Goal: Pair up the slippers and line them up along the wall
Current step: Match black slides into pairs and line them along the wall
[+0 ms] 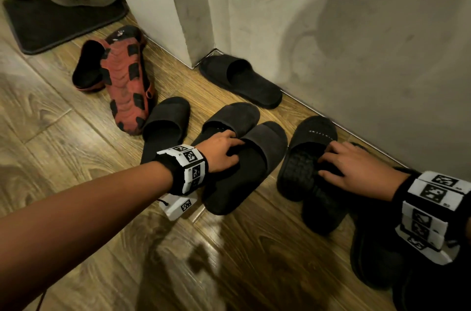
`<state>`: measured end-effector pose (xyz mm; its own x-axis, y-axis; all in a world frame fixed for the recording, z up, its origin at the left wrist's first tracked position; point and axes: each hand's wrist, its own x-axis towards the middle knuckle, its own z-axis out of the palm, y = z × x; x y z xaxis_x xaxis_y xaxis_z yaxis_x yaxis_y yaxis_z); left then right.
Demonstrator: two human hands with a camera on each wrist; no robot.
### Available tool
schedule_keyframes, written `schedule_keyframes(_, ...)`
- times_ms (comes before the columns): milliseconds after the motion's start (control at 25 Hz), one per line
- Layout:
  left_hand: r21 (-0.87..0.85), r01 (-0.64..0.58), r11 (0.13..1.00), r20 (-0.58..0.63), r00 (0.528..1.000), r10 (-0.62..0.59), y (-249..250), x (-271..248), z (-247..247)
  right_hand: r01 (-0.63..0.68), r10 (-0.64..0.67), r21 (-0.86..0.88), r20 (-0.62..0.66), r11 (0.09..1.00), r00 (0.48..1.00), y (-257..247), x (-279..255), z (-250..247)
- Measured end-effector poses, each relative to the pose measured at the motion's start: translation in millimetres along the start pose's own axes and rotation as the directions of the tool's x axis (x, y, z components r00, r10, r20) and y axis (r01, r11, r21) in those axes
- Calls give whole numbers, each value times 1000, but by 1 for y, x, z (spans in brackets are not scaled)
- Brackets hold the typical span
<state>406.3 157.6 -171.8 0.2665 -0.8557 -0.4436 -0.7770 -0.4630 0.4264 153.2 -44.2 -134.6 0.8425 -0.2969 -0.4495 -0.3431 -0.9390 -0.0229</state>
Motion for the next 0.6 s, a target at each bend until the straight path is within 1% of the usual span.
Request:
schedule_keyframes(120,-40,-8,999,23,1000,9,8,-5,0,9,-8,29,-14,1000,1000,6,3,1)
schedule_keyframes(160,-49,-8,999,9,1000,9,9,-8,-1,11,-10,29,-23,1000,1000,5,4,0)
schedule_keyframes(200,-62,-12,998,-33,999,10,9,-11,-3,12,-11,29,-33,1000,999,4,5,0)
schedule_keyframes(240,-74,-18,997,-104,994,10,7,-15,-6,14,-13,30,-44,999,999,1,7,-1)
schedule_keyframes(320,-39,0,999,-254,967,-10,-5,-23,-13,33,-30,36,-72,999,997,-5,11,-5)
schedule_keyframes(360,16,50,999,-290,956,-43,-13,-27,-17,44,-40,45,-87,998,995,-10,13,-7)
schedule_keyframes(440,128,203,971,-304,940,-156,-32,-34,-24,63,-55,76,-104,995,993,-19,15,-10)
schedule_keyframes(480,157,279,947,-309,925,-221,-43,-37,-27,78,-69,83,-107,993,992,-23,18,-11)
schedule_keyframes(560,148,389,909,-280,898,-339,-61,-41,-26,101,-92,86,-108,991,990,-30,24,-12)
schedule_keyframes(600,120,424,898,-239,890,-388,-67,-42,-25,105,-96,86,-105,991,990,-33,27,-12)
